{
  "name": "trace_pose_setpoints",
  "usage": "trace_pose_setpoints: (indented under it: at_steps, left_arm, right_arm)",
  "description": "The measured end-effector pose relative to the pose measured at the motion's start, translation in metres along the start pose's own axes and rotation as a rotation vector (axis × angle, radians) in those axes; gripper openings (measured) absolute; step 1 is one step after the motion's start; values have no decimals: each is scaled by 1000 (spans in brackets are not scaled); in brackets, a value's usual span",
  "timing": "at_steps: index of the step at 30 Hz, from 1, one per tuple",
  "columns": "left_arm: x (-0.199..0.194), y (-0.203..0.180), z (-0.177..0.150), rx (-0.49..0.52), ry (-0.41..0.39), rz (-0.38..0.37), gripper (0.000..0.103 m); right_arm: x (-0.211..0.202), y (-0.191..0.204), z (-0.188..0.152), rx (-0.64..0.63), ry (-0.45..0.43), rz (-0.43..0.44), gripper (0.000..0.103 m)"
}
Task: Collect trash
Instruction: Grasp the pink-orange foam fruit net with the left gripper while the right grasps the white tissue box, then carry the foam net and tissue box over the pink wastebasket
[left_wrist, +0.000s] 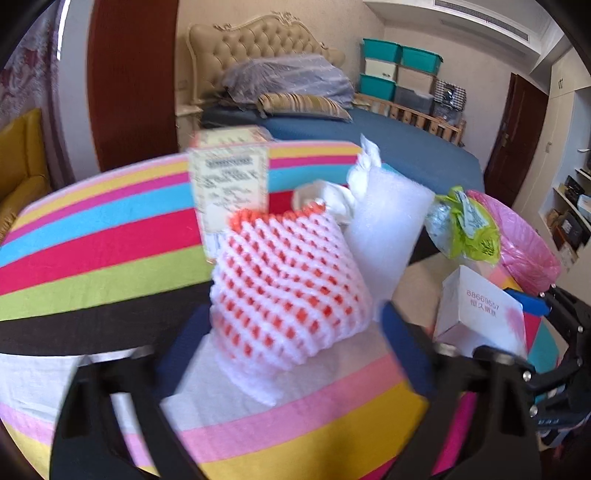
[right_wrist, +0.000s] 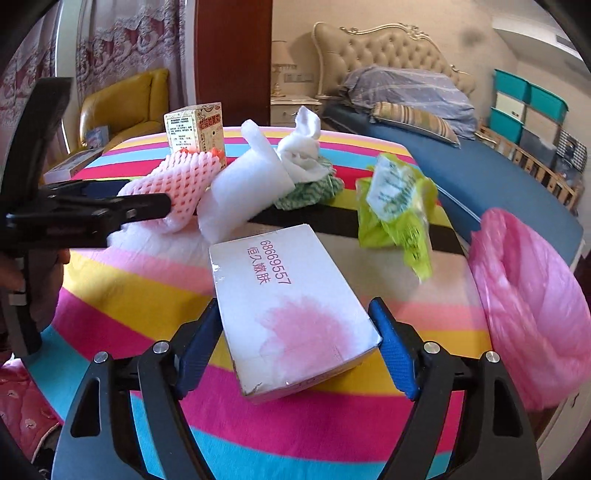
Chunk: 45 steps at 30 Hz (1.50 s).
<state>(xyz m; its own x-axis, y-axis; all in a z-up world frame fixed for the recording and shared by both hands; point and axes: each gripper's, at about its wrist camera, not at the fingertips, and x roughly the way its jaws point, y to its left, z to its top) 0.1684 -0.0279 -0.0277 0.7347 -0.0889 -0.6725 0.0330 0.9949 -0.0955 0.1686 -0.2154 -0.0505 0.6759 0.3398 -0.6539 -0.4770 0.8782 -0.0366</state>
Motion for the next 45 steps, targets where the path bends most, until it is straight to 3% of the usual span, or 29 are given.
trace_pose_setpoints:
  at_steps: [6,13,29,45]
  left_arm:
    - [-9,-3,-6,56,-47,-1,47]
    - [-16,-3,-10,60,-67,-20,37]
    - [-58,-27,-8,121,-176,-46,37]
    - [-61,-81,-7,222,-221,-131,37]
  right_arm:
    - [-8,-2,-9,51,-26,3,75]
    - [-15,1,-16,70,-39,12,75]
    - [-46,-7,-20,100,-118,-11,75]
    - [-78,-50,-29,228,-241,-100,75]
